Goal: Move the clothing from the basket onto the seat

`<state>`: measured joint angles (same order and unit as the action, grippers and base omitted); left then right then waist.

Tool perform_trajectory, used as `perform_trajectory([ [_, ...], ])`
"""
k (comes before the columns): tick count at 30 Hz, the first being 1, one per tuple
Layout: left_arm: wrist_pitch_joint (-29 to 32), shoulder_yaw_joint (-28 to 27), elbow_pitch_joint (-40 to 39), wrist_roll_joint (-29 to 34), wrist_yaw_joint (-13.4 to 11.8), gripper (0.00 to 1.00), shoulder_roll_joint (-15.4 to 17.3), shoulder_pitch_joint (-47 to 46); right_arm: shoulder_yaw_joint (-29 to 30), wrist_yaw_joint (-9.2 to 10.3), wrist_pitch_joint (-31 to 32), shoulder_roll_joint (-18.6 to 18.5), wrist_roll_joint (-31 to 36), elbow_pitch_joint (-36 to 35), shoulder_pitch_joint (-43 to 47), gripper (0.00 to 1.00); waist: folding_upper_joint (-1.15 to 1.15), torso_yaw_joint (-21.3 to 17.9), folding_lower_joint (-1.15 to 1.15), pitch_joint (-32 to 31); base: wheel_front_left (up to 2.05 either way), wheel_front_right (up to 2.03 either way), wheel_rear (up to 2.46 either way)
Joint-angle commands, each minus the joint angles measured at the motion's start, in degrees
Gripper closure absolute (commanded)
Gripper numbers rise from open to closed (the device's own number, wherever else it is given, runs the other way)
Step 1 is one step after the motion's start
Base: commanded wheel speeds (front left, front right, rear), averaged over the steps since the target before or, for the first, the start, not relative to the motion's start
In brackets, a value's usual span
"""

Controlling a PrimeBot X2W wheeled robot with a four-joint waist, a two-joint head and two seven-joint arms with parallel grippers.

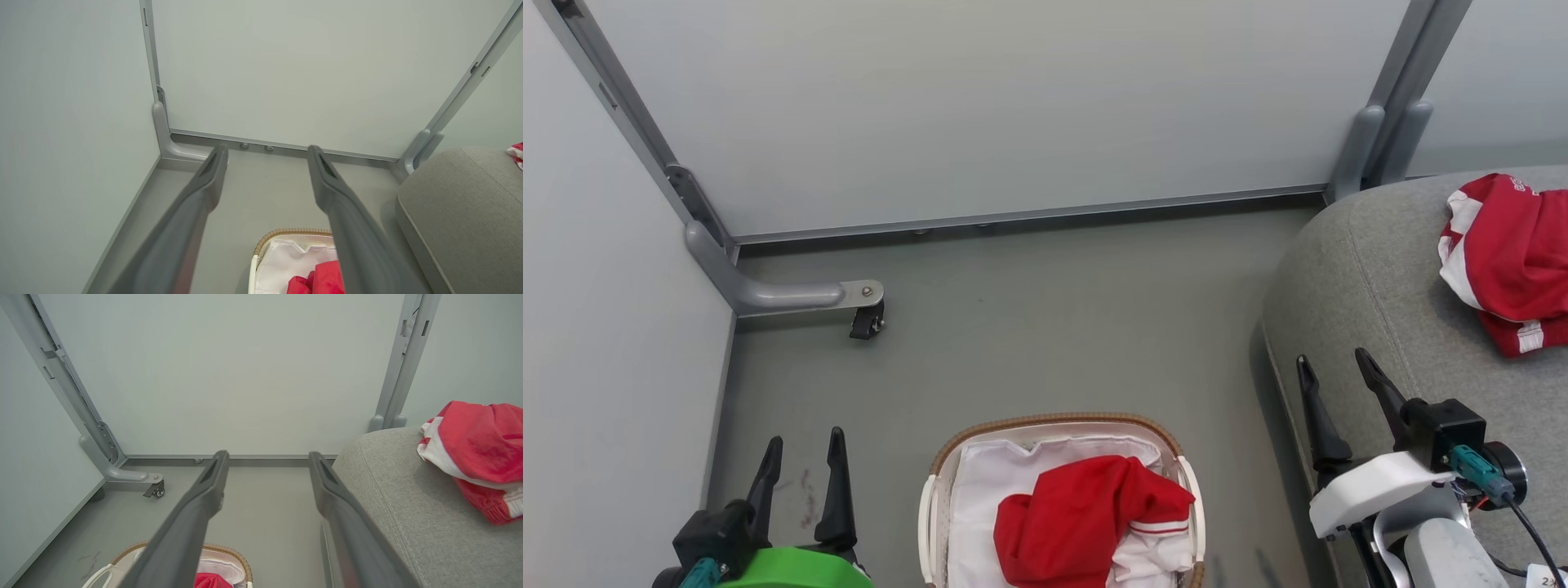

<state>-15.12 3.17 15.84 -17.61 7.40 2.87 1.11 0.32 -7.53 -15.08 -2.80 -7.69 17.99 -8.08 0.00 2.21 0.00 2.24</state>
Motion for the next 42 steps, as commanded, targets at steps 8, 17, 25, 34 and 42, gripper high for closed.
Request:
perform_trajectory([
  [8, -0.05, 0.25, 0.22, -0.02, 0.15, 0.00, 0.04, -0.34, -0.12, 0.08, -0.14, -0.19, -0.35, -0.04, 0.15, 0.00, 0.00, 0.02, 0.00, 0.39, 0.00, 0.00, 0.00],
  [17, -0.05, 1.27, 0.31, 0.60, 0.15, 0.00, 0.04, -1.82, -0.19, 0.08, -0.14, -0.19, 0.18, -0.72, -0.97, 0.00, 0.00, -0.36, 0.00, 2.34, 0.00, 0.00, 0.00],
  [25, -0.05, 7.23, 4.12, 2.94, 0.15, 0.00, 0.04, -10.10, 0.32, 0.08, -0.14, -0.18, 2.04, -2.22, -5.28, 0.00, 0.00, -2.02, 0.00, 10.22, 0.00, 0.00, 0.00],
  [34, -0.05, 18.18, 13.85, 2.54, 0.15, 0.00, 0.11, -23.03, 0.11, 0.08, -0.14, -0.17, 3.78, -4.46, -10.82, 0.00, 0.00, -5.82, 0.00, 21.74, 0.00, 0.00, 0.00],
  [42, -0.04, 26.16, 23.42, 3.61, 0.15, 0.00, 0.20, -30.82, -1.28, 0.08, -0.14, -0.14, 2.45, -7.51, -15.45, 0.00, 0.00, -10.58, 0.00, 32.05, 0.00, 0.00, 0.00],
])
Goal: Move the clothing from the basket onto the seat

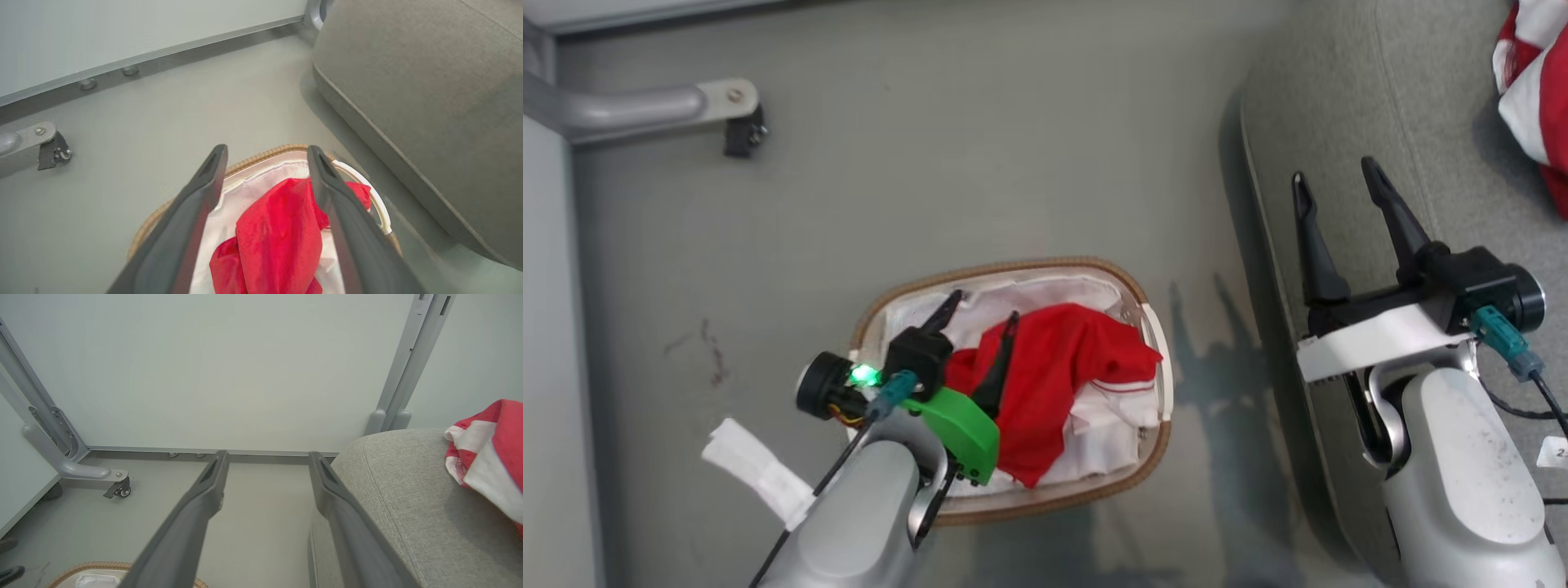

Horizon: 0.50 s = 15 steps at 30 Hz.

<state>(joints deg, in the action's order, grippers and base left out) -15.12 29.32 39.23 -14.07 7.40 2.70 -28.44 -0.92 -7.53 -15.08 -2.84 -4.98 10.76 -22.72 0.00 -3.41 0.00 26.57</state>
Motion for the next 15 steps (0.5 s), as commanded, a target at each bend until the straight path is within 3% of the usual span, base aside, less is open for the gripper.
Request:
perform_trajectory([
  [1, -0.05, 1.05, 0.86, 0.07, 0.15, 0.00, 0.41, -1.99, -0.18, 0.08, -0.14, -0.11, -0.53, -0.59, -1.22, 0.00, 0.00, -5.47, 0.00, 8.73, 0.00, 0.00, 0.00],
  [9, -0.04, 8.93, 6.41, -1.65, 0.14, 0.00, 0.84, -7.13, -1.36, 0.08, -0.14, -0.08, -2.85, -4.06, -4.80, 0.00, 0.00, -9.83, 0.00, 16.13, 0.00, 0.00, 0.00],
  [15, -0.05, 11.80, 9.66, -2.87, 0.14, 0.00, 2.48, -10.54, -2.70, 0.08, -0.14, -0.08, -4.87, -6.24, -6.58, 0.00, 0.00, -12.19, 0.00, 19.93, 0.00, 0.00, 0.00],
])
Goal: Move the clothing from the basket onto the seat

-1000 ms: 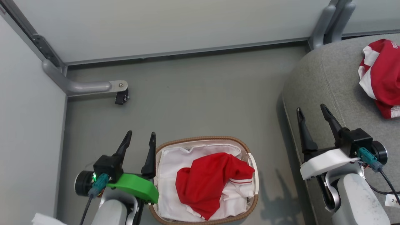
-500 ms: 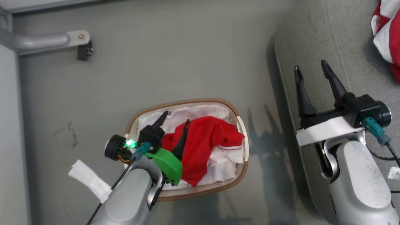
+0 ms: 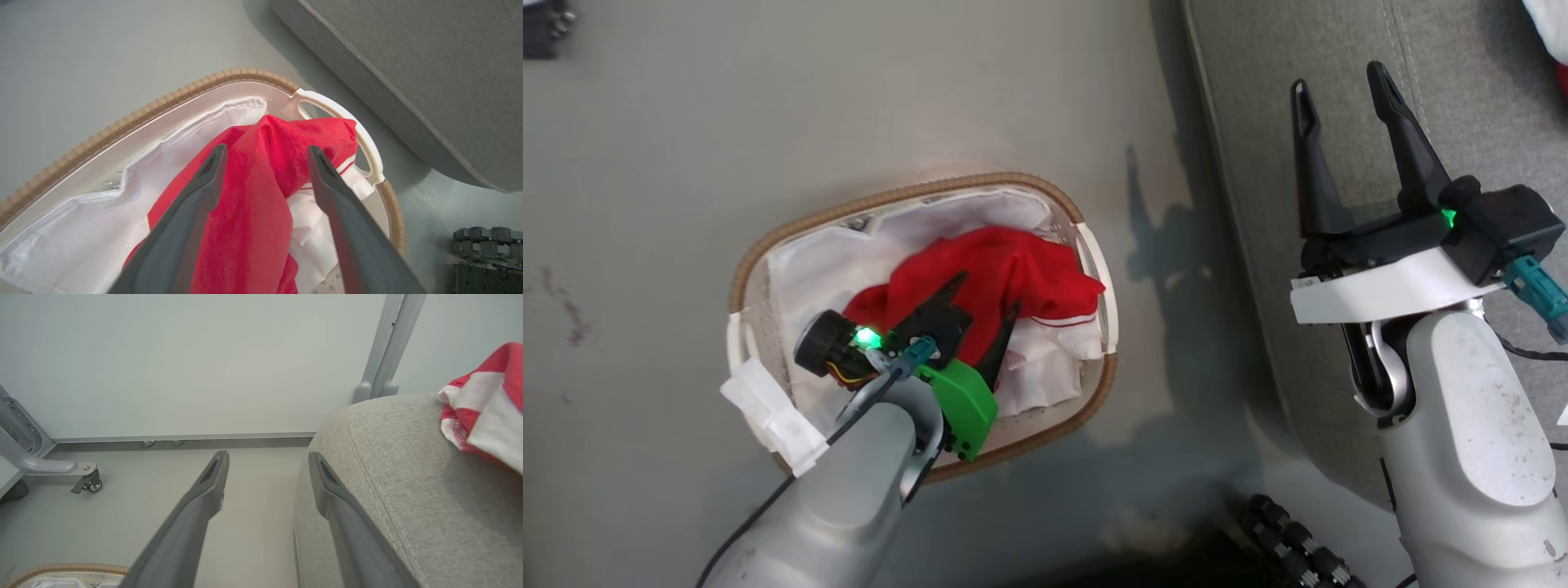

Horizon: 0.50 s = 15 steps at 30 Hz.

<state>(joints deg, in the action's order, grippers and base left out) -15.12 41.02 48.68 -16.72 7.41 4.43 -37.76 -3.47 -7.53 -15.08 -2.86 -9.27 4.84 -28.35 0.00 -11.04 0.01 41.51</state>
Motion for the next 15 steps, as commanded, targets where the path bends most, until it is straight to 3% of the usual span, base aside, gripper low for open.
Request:
perform_trajectory([
  [1, -0.04, 0.53, 0.55, -0.41, 0.13, 0.00, 0.88, -1.65, -0.28, 0.08, -0.14, -0.05, -0.78, -0.60, -1.15, 0.00, 0.00, -4.84, -0.01, 5.47, 0.00, 0.00, 0.00],
  [7, -0.04, 1.59, 2.25, -1.95, 0.13, 0.00, 2.46, -4.21, -0.99, 0.08, -0.14, -0.05, -2.83, -1.96, -2.11, 0.00, 0.00, -6.27, -0.01, 8.13, 0.00, 0.00, 0.00],
  [15, -0.05, -0.96, 5.09, -2.38, 0.13, 0.00, 3.97, -5.95, -1.59, 0.08, -0.14, -0.08, -4.22, -2.33, -2.82, 0.00, 0.00, -7.52, -0.01, 9.99, 0.00, 0.00, 0.00],
])
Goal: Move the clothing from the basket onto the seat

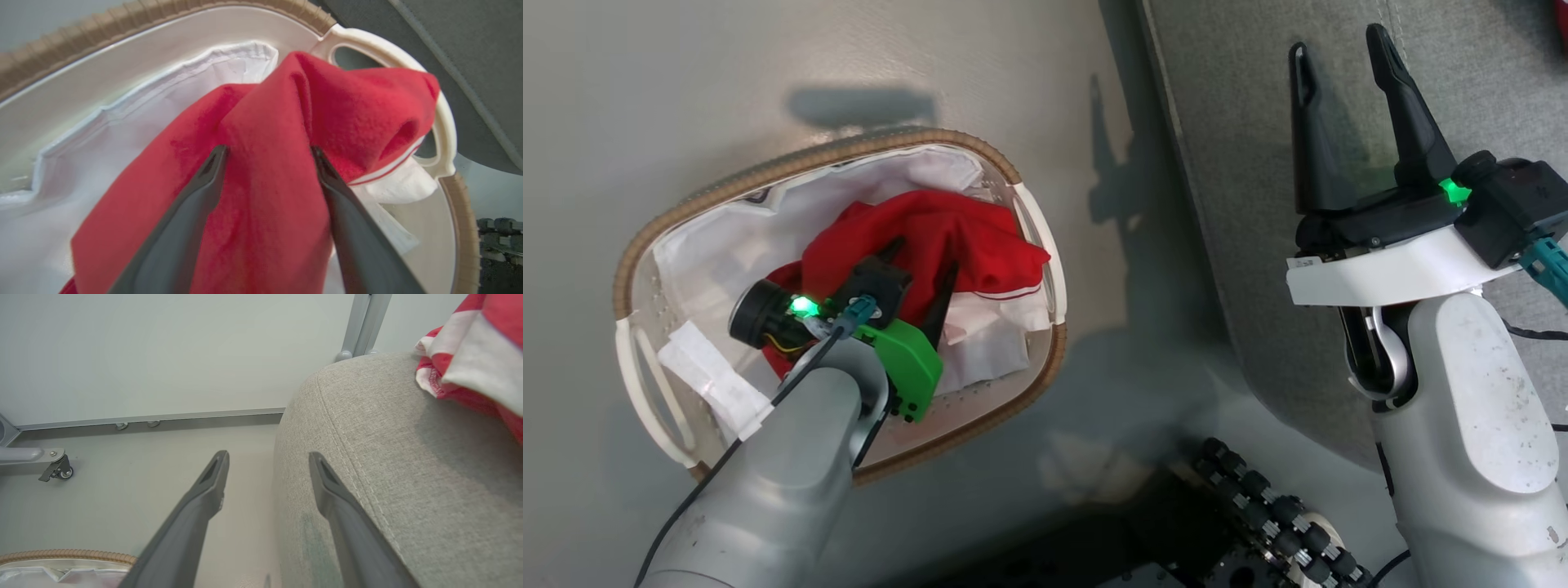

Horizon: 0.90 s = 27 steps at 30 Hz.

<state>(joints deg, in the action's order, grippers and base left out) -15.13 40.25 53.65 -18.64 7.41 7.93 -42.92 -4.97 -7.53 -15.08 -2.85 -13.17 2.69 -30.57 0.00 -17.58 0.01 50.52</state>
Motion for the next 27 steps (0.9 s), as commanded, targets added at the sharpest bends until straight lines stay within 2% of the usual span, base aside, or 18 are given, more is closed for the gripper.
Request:
perform_trajectory([
  [1, -0.04, -0.45, 0.78, -0.55, 0.13, 0.00, 0.58, -0.90, -0.11, 0.08, -0.14, -0.09, -0.46, -0.10, -0.68, 0.00, 0.00, -1.07, -0.01, 1.06, 0.00, 0.00, 0.00],
  [2, -0.03, -0.68, 1.32, -0.68, 0.13, 0.07, 0.60, -1.06, -0.15, 0.08, -0.14, -0.08, -0.53, -0.06, -0.75, 0.00, 0.00, -1.12, -0.01, 1.10, 0.00, 0.00, 0.00],
  [3, -0.03, -0.99, 1.84, -0.78, 0.13, 0.24, 0.64, -1.24, -0.16, 0.08, -0.14, -0.09, -0.56, 0.02, -0.80, 0.00, 0.00, -1.16, -0.01, 1.10, 0.00, 0.00, 0.00],
  [4, -0.04, -1.17, 2.24, -0.73, 0.13, 0.64, 0.61, -1.33, -0.19, 0.08, -0.14, -0.09, -0.60, 0.09, -0.81, 0.00, 0.00, -1.18, -0.01, 1.08, 0.00, 0.00, 0.00],
  [5, -0.03, -1.32, 2.61, -0.68, 0.13, 0.85, 0.48, -1.43, -0.18, 0.08, -0.14, -0.09, -0.66, 0.20, -0.77, 0.00, 0.00, -1.17, -0.01, 1.01, 0.00, 0.00, 0.00],
  [6, -0.04, -1.48, 2.82, -0.78, 0.13, 1.00, 0.37, -1.45, -0.13, 0.08, -0.14, -0.09, -0.70, 0.32, -0.73, 0.00, 0.00, -1.12, -0.01, 0.92, 0.00, 0.00, 0.00],
  [17, -0.03, -2.40, -0.46, -1.71, 0.13, 1.00, -0.56, 1.40, 0.23, 0.08, -0.14, -0.11, 0.82, 2.08, 0.53, 0.00, 0.00, 1.36, -0.01, -4.16, 0.00, 0.00, 0.00],
  [27, -0.03, -5.49, -10.01, -1.21, 0.13, 1.00, 1.59, 7.08, 1.73, 0.08, -0.14, -0.13, 3.72, 4.57, 3.45, 0.00, 0.00, 5.48, -0.01, -14.89, 0.00, 0.00, 0.00],
])
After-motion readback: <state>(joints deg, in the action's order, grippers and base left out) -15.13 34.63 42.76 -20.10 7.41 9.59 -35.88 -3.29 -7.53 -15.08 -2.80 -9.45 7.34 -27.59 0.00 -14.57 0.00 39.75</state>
